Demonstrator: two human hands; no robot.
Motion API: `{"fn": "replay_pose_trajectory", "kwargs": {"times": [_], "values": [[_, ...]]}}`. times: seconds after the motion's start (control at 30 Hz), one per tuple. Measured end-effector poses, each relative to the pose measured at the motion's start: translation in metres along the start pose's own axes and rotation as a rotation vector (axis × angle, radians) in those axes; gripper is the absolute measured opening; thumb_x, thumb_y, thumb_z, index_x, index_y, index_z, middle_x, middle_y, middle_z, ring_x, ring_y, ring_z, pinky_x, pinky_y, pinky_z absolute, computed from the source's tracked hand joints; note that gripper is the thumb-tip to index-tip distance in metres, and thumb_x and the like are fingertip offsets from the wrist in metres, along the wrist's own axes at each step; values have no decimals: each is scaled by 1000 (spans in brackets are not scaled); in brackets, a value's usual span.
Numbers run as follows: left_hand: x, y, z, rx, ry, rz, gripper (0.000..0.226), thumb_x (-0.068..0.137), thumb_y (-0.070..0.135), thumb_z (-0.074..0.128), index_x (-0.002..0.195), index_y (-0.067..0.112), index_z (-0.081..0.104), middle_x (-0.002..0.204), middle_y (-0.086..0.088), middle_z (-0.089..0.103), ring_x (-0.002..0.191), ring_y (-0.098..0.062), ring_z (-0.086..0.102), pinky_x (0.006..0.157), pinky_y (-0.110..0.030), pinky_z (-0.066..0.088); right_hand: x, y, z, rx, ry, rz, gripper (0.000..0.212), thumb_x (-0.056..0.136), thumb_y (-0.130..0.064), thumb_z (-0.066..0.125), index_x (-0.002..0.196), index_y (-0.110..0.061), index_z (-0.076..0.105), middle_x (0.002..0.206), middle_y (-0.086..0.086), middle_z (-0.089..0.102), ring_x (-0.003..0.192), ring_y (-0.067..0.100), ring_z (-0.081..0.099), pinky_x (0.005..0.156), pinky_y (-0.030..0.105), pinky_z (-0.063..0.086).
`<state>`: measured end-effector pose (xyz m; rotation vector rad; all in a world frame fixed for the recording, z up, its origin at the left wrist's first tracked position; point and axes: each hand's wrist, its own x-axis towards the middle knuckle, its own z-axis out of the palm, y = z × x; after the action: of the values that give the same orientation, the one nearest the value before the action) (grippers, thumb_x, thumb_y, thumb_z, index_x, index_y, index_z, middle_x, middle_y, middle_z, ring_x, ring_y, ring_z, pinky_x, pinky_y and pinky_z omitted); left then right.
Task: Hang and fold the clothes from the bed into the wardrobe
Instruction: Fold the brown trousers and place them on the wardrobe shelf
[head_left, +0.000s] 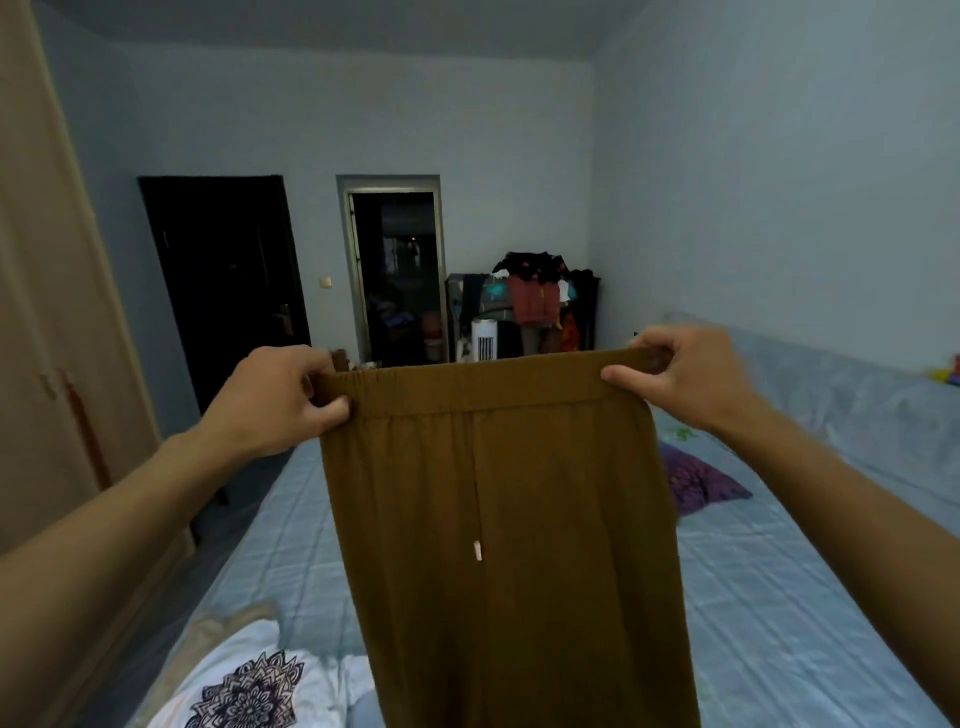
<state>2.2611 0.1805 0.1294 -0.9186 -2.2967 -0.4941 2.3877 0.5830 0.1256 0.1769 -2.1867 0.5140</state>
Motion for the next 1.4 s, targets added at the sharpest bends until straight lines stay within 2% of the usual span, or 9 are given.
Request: {"fn": "replay_pose_trajectory", "kwargs": {"times": [0.17, 0.4, 0.47, 0.6, 0.8, 0.9, 1.0, 1.13, 1.4], "values": [[-3, -1, 22, -175, 28, -85, 25, 80, 21, 80, 73, 23, 56, 74, 3, 62, 71, -13, 62, 62, -29, 49, -8, 18, 16, -35, -96, 58, 13, 77, -26, 82, 80, -24, 69, 71, -10, 67, 65, 8, 65, 63, 34, 57], [-15, -24, 24, -545, -51, -296, 38, 77, 8, 81, 102, 24, 57, 87, -5, 70, 79, -17, 70, 70, -31, 57, -11, 15, 48, 301, -65, 213, 21, 80, -9, 79, 92, -21, 66, 71, 7, 64, 65, 19, 66, 63, 32, 58], [-20, -34, 22, -560, -80, -311, 29, 77, 10, 81, 98, 24, 68, 87, -2, 72, 82, -15, 71, 74, -31, 58, -14, 13, 61, 347, -105, 261, 33, 80, -10, 79, 108, -23, 68, 72, 3, 66, 68, 15, 68, 67, 28, 58], [-32, -52, 20, -564, -104, -283, 14, 80, 11, 79, 85, 20, 70, 82, -3, 69, 77, -19, 68, 71, -34, 54, -18, 6, 88, 392, -198, 330, 11, 84, -12, 75, 88, -21, 71, 78, -1, 73, 77, 17, 71, 69, 28, 59], [-51, -83, 13, -749, -281, -362, 12, 81, 25, 78, 89, 21, 71, 86, -4, 71, 79, -19, 70, 66, -26, 54, -26, 4, 116, 513, -290, 358, 2, 93, -17, 64, 93, -17, 65, 87, 2, 71, 82, 19, 71, 71, 31, 59], [-43, -84, 28, -847, -264, -661, 15, 80, 21, 79, 90, 13, 72, 89, -8, 72, 82, -21, 71, 66, -30, 55, -18, -6, 142, 576, -255, 527, 6, 91, -19, 67, 96, -15, 67, 91, 5, 74, 84, 20, 73, 75, 38, 61], [-22, -68, 51, -556, -108, -909, 10, 83, 16, 76, 89, 11, 70, 90, -9, 69, 85, -22, 67, 66, -31, 53, 0, -32, 176, 515, -211, 754, 7, 89, -19, 70, 87, -15, 65, 88, 9, 72, 78, 20, 71, 71, 36, 60], [-14, -44, 67, -598, 70, -854, 6, 77, 15, 75, 78, 11, 70, 79, -7, 70, 79, -21, 69, 68, -37, 60, 5, -64, 212, 464, -130, 808, 8, 87, -20, 70, 85, -14, 65, 84, 11, 70, 77, 21, 68, 76, 42, 60], [-28, -3, 85, -639, 69, -727, 12, 76, 19, 79, 76, 23, 68, 71, 4, 69, 67, -10, 67, 56, -28, 57, -15, -117, 230, 627, -146, 684, 6, 89, -20, 68, 86, -16, 64, 83, 7, 72, 77, 22, 71, 74, 48, 60]]}}
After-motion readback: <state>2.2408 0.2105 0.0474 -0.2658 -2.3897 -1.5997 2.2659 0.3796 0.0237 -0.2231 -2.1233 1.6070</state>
